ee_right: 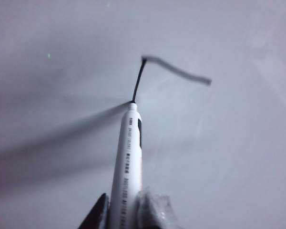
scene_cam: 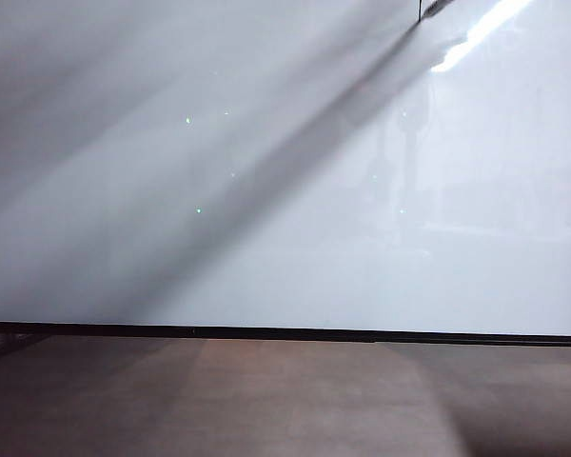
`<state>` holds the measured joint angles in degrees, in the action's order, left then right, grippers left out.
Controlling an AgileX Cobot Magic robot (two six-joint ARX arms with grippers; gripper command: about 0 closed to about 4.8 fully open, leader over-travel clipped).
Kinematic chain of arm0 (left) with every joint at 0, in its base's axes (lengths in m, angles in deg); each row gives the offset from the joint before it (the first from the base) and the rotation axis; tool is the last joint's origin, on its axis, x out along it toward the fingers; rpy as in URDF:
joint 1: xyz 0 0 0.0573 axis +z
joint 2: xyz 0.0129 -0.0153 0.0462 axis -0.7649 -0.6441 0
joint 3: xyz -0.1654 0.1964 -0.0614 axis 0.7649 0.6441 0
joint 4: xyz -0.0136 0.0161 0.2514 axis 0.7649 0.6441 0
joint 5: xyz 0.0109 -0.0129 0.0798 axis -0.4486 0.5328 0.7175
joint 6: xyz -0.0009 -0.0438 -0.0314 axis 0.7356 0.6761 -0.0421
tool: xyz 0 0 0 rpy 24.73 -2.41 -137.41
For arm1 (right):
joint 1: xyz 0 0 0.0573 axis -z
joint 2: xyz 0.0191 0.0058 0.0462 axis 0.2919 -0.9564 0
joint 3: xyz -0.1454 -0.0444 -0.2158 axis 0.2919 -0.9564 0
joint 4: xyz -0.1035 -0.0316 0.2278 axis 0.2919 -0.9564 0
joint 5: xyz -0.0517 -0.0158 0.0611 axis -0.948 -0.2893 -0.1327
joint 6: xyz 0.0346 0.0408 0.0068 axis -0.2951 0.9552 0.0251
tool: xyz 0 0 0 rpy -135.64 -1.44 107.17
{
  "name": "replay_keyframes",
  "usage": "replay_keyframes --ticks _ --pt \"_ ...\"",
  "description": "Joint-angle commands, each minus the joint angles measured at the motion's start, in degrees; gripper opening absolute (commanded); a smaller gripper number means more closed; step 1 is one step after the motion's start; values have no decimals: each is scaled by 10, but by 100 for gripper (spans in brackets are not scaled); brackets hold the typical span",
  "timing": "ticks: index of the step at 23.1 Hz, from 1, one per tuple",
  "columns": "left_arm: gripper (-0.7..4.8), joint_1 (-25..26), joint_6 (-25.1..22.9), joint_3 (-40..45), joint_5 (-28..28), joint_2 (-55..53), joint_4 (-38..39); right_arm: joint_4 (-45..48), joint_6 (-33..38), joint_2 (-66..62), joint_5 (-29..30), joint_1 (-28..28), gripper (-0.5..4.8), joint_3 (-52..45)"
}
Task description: Reach to the right to find the marker pen, pick it up, and write the number 0 on the whiteboard.
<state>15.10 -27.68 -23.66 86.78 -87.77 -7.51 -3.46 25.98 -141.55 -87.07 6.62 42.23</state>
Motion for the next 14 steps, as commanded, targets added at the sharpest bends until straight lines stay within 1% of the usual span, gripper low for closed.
replay_keyframes --ticks 1,14 --pt "-5 0 -2 -2 2 2 -7 -5 0 2 -5 2 -6 3" --pt "-5 0 -2 -2 2 2 0 -32 0 -11 -5 2 -6 0"
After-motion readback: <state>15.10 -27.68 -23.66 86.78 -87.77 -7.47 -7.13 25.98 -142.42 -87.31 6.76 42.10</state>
